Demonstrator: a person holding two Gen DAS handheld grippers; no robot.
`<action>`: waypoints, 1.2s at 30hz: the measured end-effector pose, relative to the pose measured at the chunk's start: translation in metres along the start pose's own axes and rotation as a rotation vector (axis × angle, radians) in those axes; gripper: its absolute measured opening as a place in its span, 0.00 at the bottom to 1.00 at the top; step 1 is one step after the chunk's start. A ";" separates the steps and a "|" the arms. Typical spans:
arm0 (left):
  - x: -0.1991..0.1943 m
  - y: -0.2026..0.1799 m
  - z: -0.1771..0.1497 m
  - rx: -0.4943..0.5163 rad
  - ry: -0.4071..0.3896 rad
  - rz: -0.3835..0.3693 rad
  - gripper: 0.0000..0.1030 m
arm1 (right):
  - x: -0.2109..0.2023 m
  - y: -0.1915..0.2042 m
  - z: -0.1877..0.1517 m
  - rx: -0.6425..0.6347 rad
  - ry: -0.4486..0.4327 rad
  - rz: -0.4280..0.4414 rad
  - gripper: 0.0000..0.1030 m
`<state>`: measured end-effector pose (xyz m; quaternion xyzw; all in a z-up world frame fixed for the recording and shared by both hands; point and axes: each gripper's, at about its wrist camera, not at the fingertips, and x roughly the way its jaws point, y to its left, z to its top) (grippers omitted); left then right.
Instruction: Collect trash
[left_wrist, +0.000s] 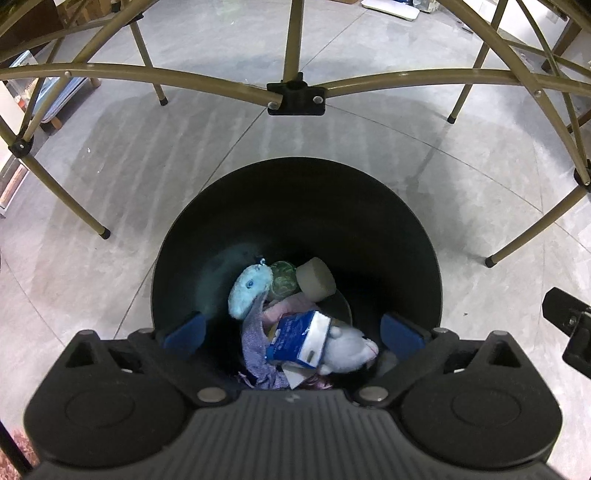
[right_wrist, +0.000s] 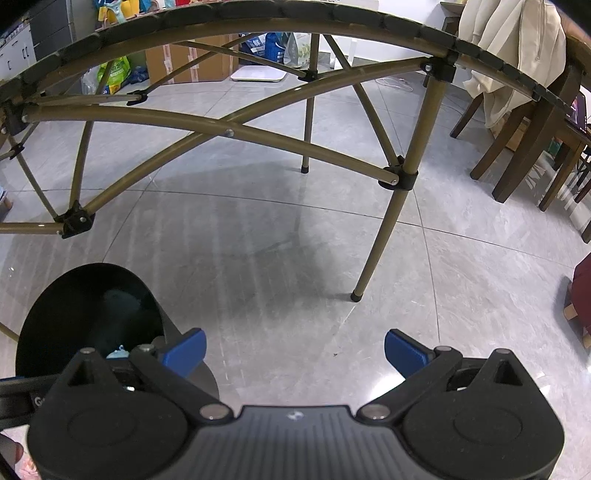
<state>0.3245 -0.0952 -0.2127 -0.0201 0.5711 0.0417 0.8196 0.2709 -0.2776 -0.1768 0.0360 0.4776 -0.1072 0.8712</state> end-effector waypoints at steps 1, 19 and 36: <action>0.000 0.001 0.000 0.000 -0.002 0.001 1.00 | 0.000 0.000 0.000 0.000 0.000 0.001 1.00; -0.092 0.057 -0.014 -0.025 -0.233 -0.015 1.00 | -0.057 0.014 -0.001 -0.037 -0.096 0.103 1.00; -0.238 0.099 -0.094 0.051 -0.397 -0.075 1.00 | -0.212 0.012 -0.042 -0.103 -0.243 0.251 1.00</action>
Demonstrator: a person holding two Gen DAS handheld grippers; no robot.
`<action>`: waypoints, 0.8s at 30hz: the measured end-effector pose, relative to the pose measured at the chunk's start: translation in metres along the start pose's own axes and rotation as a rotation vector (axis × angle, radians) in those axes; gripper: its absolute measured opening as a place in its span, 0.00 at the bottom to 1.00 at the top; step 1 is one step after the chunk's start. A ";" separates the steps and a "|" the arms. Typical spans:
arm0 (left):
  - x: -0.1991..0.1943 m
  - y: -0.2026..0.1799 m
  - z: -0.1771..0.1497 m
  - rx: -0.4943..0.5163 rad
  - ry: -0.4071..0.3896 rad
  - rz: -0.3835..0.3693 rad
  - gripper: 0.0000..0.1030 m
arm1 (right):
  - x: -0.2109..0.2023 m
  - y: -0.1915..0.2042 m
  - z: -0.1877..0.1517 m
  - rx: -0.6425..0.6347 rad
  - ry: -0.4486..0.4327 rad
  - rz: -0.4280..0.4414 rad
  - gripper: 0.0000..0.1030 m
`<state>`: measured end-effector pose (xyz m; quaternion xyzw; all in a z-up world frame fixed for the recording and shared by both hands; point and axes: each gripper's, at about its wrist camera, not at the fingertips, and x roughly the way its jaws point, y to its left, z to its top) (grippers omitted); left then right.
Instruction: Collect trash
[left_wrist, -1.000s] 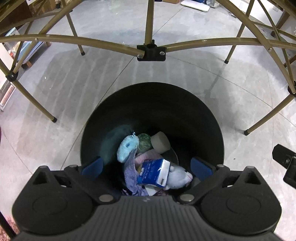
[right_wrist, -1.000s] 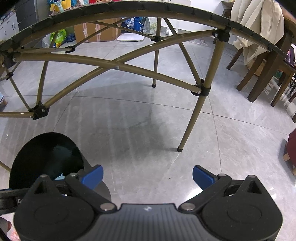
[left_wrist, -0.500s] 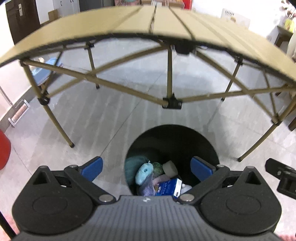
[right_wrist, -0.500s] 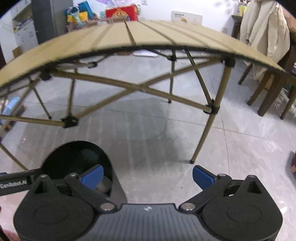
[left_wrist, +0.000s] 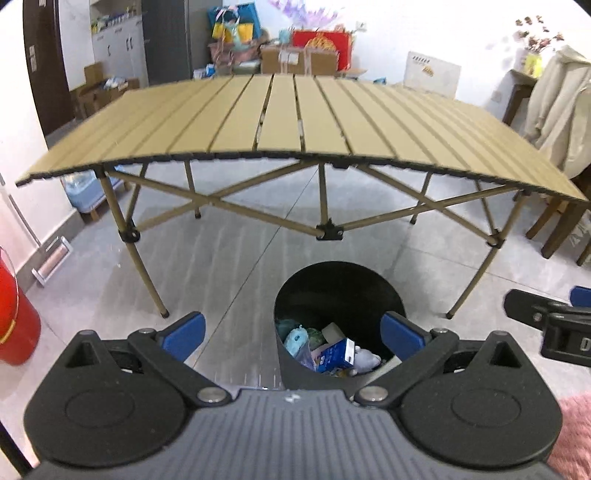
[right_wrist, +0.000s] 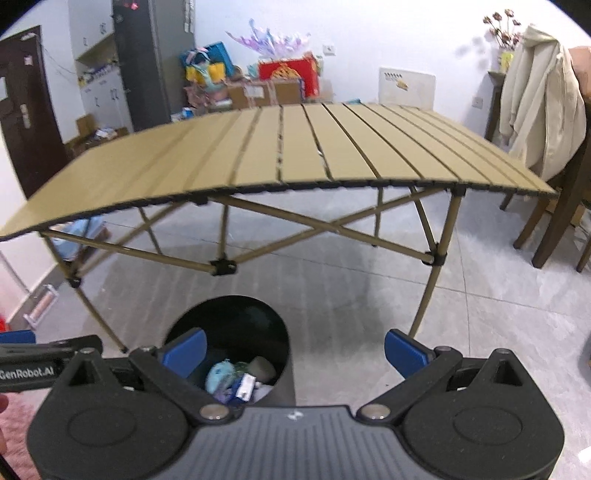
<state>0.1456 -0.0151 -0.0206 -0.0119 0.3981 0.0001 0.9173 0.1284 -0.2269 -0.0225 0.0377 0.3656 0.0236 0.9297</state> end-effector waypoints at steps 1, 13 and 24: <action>-0.009 0.000 -0.001 0.006 -0.009 -0.002 1.00 | -0.009 0.003 -0.001 -0.006 -0.006 0.006 1.00; -0.086 0.016 -0.024 0.034 -0.049 -0.005 1.00 | -0.094 0.046 -0.017 -0.075 -0.043 0.040 1.00; -0.111 0.028 -0.041 0.019 -0.027 -0.010 1.00 | -0.127 0.060 -0.039 -0.085 -0.005 0.042 1.00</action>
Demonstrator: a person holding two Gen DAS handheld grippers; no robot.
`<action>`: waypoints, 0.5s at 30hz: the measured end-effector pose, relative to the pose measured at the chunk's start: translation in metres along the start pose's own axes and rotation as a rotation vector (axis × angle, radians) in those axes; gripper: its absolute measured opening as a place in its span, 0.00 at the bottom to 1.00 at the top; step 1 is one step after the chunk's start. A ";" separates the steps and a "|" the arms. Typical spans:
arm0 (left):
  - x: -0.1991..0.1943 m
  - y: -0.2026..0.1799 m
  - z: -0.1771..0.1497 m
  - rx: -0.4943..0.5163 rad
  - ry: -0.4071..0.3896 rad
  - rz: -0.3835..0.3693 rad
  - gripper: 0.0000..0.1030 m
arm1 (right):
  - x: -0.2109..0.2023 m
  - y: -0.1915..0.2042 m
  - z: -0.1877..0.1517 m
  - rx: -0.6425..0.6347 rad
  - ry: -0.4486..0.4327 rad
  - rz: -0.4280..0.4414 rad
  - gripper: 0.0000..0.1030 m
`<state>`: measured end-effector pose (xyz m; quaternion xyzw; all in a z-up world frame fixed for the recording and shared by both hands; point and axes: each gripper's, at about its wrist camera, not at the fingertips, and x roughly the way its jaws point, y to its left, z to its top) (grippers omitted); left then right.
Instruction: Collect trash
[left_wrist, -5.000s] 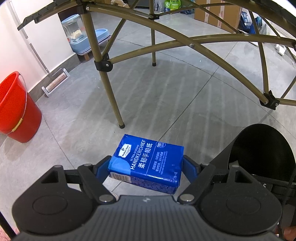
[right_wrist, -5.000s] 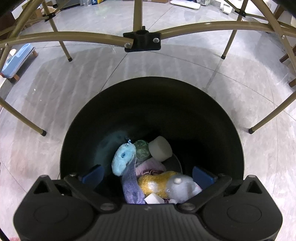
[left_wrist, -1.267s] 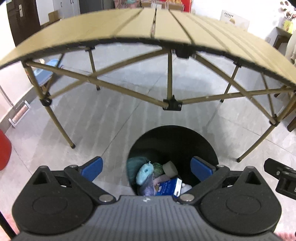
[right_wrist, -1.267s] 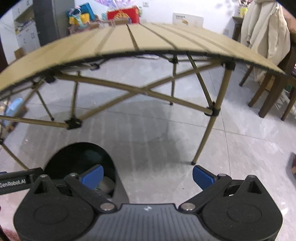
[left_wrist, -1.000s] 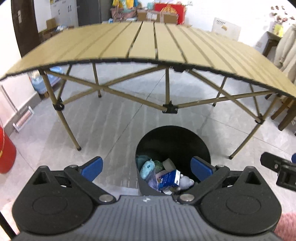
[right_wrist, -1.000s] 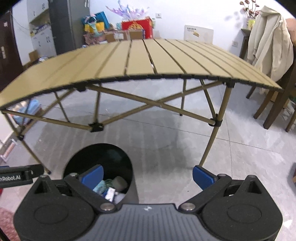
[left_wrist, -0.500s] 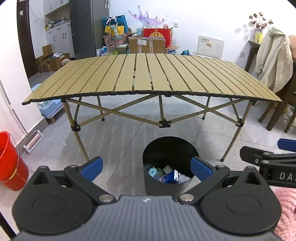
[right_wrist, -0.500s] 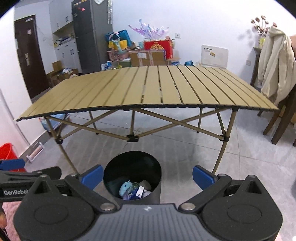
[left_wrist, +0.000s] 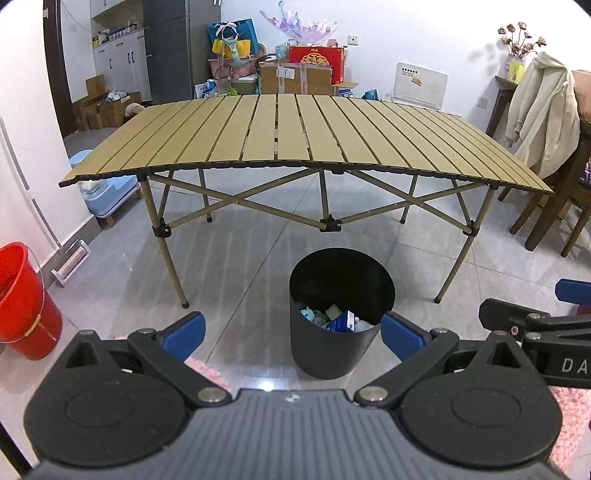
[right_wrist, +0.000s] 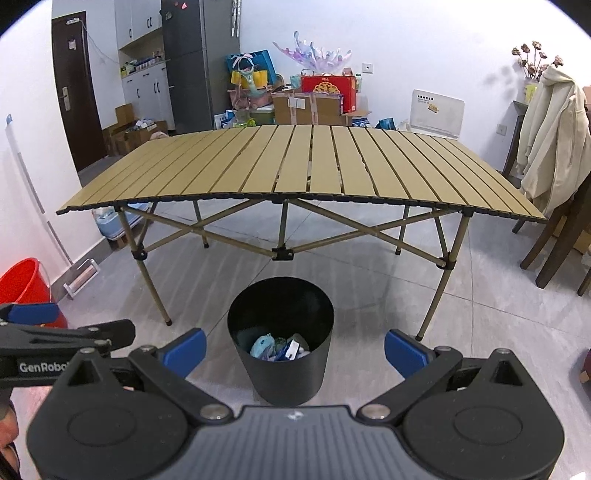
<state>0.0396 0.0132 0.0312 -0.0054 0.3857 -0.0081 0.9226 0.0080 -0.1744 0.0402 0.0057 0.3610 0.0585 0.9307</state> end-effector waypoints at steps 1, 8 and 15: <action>-0.001 -0.001 0.000 0.002 -0.001 0.001 1.00 | -0.001 0.001 -0.001 -0.001 0.000 -0.001 1.00; -0.004 -0.004 0.000 0.010 -0.010 0.008 1.00 | -0.003 0.001 -0.002 -0.003 -0.001 0.000 1.00; -0.003 -0.004 0.001 0.008 -0.009 0.007 1.00 | -0.002 0.001 -0.001 0.005 -0.001 -0.004 1.00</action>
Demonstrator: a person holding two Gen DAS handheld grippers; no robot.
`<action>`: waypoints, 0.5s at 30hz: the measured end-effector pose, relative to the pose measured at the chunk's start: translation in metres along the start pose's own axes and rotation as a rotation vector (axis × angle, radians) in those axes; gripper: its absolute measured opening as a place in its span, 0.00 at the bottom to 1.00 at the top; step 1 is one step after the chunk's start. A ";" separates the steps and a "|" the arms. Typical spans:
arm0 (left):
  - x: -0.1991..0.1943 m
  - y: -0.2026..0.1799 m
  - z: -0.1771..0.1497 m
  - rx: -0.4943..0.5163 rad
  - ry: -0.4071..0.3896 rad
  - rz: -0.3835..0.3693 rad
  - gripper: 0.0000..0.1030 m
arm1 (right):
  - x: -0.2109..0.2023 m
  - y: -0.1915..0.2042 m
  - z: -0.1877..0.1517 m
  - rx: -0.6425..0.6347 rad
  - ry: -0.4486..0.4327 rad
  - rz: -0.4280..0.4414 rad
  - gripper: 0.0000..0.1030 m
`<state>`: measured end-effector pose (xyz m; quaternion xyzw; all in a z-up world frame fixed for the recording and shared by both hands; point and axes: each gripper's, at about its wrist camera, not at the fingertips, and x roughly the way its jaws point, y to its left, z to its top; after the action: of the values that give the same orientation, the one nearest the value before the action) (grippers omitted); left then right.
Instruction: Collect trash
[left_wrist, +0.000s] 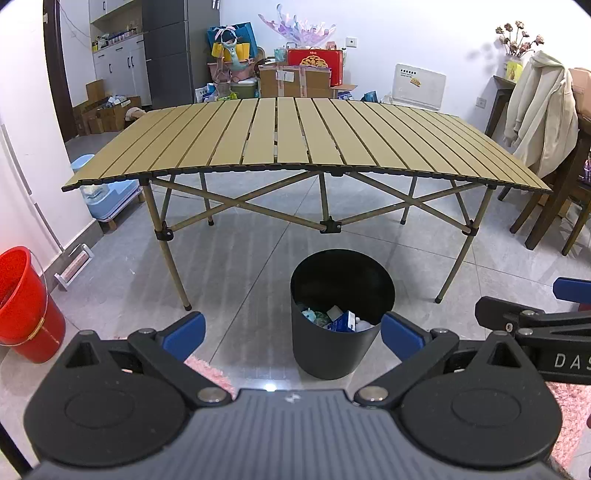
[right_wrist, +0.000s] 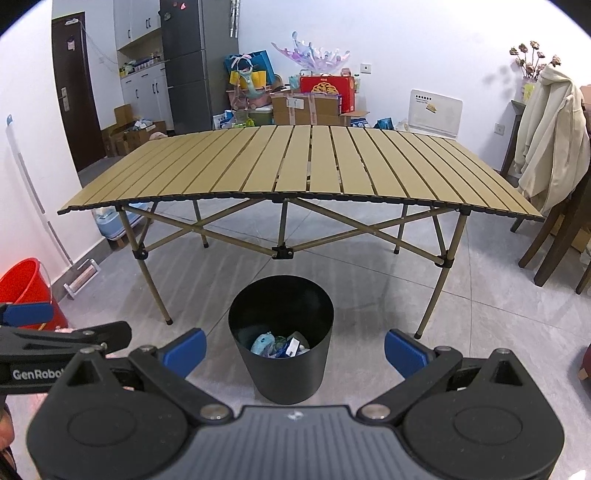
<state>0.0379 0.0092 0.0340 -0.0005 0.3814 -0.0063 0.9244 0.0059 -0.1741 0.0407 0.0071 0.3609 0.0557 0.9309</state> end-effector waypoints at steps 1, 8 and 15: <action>0.000 0.000 0.000 0.000 0.000 0.001 1.00 | 0.000 0.000 0.000 0.000 0.000 -0.001 1.00; 0.000 0.000 0.000 0.000 0.000 0.000 1.00 | 0.000 0.000 0.001 0.002 -0.002 -0.002 1.00; 0.000 0.001 0.000 0.000 0.000 0.000 1.00 | -0.002 -0.002 0.001 0.005 -0.006 -0.008 1.00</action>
<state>0.0377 0.0100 0.0340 -0.0005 0.3813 -0.0063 0.9244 0.0057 -0.1763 0.0429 0.0083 0.3583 0.0508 0.9322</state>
